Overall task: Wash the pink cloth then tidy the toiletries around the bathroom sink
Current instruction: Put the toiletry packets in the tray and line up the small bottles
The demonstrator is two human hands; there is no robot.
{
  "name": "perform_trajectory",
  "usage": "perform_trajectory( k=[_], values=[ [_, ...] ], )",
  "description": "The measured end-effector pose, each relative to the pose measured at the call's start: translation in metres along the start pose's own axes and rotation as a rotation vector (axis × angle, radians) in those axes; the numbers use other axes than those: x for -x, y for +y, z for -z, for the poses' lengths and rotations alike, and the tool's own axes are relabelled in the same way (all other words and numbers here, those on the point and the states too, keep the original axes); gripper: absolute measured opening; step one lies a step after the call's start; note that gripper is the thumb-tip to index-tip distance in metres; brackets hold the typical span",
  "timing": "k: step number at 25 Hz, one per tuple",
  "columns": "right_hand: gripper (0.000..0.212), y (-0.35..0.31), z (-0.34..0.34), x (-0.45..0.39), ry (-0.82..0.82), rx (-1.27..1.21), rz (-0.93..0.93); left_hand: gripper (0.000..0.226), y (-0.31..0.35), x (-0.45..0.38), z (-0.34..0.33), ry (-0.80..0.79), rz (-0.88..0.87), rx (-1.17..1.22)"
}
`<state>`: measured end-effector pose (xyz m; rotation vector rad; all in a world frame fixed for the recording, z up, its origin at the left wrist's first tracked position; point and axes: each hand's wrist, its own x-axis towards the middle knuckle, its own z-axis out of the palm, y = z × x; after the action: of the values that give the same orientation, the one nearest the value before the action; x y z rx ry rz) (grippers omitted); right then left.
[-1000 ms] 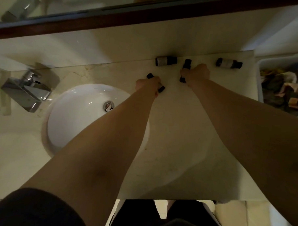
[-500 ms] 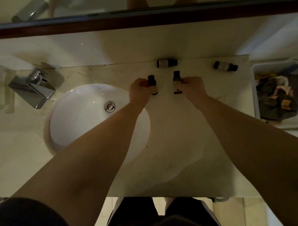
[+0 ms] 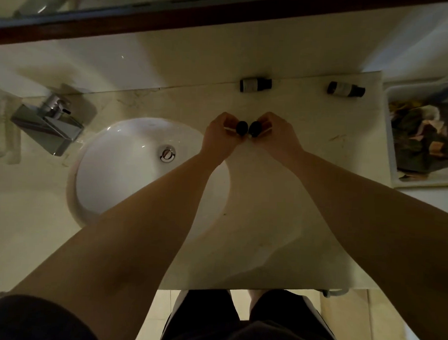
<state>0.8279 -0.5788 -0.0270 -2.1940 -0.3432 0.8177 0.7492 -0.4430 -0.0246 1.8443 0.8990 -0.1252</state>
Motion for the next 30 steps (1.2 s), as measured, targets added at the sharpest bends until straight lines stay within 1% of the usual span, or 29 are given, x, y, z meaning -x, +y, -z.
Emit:
perform_trajectory(
  k=[3,8,12,18,23,27,30],
  values=[
    [0.028,0.002,0.004,0.003,0.002,0.046,-0.007,0.031,0.001,0.000,0.000,-0.006,-0.028,-0.010],
    [0.032,0.019,0.032,0.013,0.073,-0.059,-0.115,0.033,0.010,0.000,-0.003,-0.067,-0.081,-0.063],
    [0.031,0.032,0.073,0.007,0.191,-0.054,-0.124,0.035,0.008,0.000,-0.014,-0.124,-0.164,-0.100],
    [0.040,0.062,0.114,-0.022,0.409,0.065,-0.130,0.029,0.019,0.000,-0.035,-0.091,-0.192,-0.102],
    [0.050,0.074,0.122,-0.036,0.517,0.241,-0.148,0.027,0.024,-0.004,-0.046,-0.090,-0.196,-0.113],
    [0.055,0.074,0.126,-0.049,0.495,0.229,-0.162,0.023,0.023,-0.005,-0.049,-0.086,-0.219,-0.096],
    [0.047,0.072,0.127,-0.054,0.477,0.297,-0.206,0.024,0.023,-0.004,-0.050,-0.072,-0.200,-0.076]
  ],
)
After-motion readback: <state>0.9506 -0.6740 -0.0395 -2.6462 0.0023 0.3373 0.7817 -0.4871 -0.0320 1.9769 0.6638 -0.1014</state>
